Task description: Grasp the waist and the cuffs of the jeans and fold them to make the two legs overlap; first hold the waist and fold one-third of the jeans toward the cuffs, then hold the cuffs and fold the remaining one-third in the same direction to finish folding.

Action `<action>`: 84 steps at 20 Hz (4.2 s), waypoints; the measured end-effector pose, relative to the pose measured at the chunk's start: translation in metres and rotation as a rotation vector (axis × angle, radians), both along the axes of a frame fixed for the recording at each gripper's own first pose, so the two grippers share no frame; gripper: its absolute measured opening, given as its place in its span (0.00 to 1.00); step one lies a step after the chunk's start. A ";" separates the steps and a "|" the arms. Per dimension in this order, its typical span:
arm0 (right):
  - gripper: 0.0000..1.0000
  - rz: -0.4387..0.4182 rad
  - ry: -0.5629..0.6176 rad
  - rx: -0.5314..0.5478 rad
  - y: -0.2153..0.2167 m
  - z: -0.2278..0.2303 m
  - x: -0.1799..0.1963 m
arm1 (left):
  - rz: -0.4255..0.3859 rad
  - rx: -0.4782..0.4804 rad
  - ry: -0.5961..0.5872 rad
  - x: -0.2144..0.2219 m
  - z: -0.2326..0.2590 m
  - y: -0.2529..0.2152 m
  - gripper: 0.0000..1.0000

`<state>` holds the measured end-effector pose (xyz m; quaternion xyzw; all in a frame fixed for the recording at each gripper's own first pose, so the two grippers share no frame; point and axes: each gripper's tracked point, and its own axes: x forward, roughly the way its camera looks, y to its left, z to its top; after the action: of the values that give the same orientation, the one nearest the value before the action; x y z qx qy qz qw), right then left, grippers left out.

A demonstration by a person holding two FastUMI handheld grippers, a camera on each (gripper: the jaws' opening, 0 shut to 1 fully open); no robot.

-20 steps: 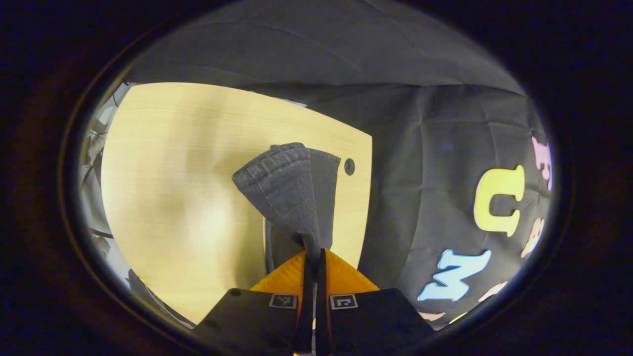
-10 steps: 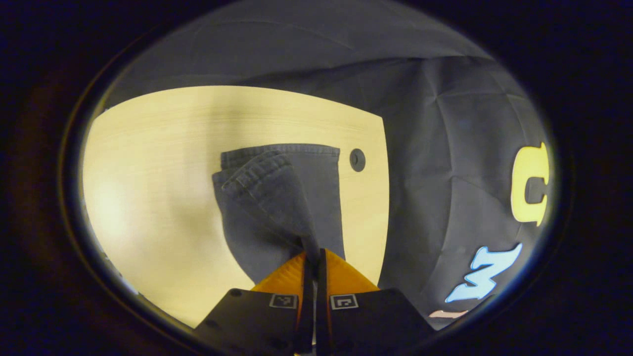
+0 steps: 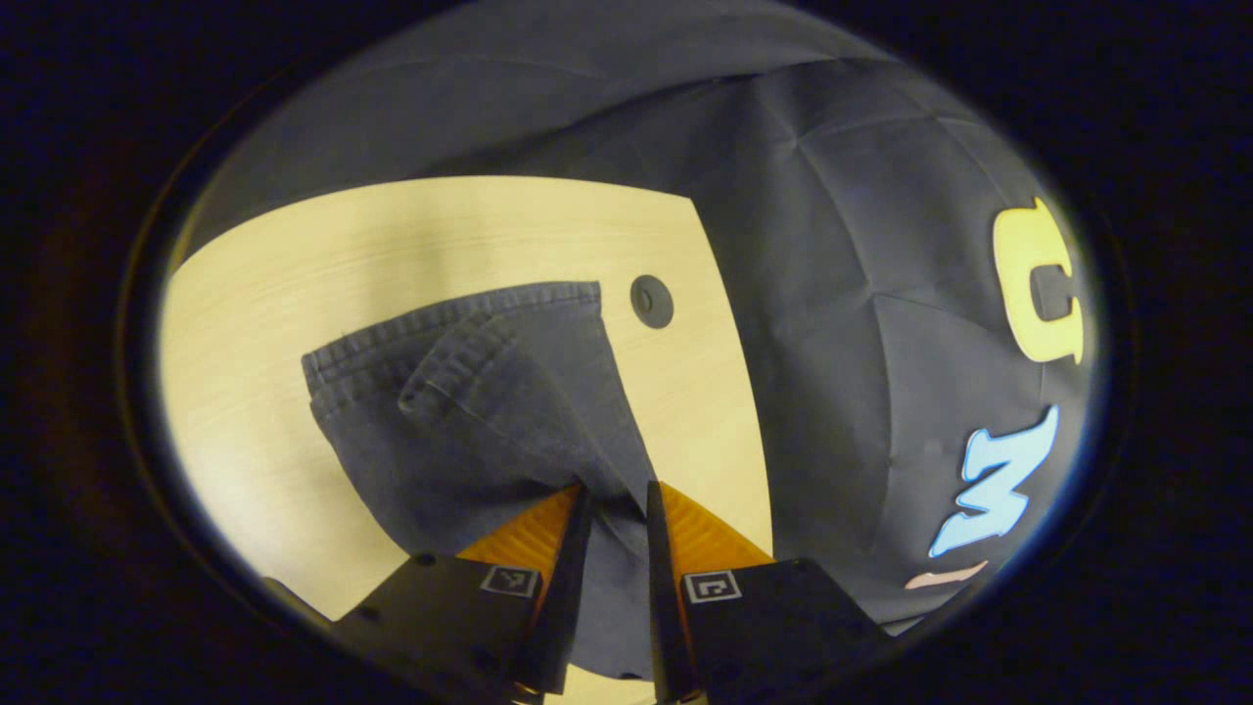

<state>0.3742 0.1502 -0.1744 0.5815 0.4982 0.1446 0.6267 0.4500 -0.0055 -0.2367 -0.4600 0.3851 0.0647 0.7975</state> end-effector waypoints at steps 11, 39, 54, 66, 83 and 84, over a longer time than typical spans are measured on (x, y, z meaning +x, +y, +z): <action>0.88 -0.062 -0.326 -0.470 -0.050 -0.006 -0.053 | -0.190 0.561 -0.332 -0.050 0.089 0.014 0.98; 0.13 -0.194 -0.323 -0.554 -0.114 -0.072 -0.078 | -0.392 0.862 -0.786 -0.262 0.208 -0.132 0.95; 0.06 -0.103 -1.129 -0.756 -0.058 0.129 -0.173 | -0.445 0.766 -0.815 -0.277 0.201 -0.165 1.00; 0.11 0.423 -1.468 -0.896 0.169 0.041 -0.259 | -0.380 0.771 -0.789 -0.290 0.193 -0.128 0.97; 0.94 0.601 -1.455 -0.959 0.190 -0.015 -0.302 | -0.302 0.646 -0.595 -0.271 0.119 -0.073 0.97; 0.95 0.569 -1.461 -0.956 0.182 -0.002 -0.304 | -0.288 0.615 -0.555 -0.263 0.107 -0.067 0.98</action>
<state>0.0698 0.3325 -0.1766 -0.1203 0.1095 0.4036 0.9004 0.1870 -0.0726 -0.1294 -0.1429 0.1791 -0.0615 0.9715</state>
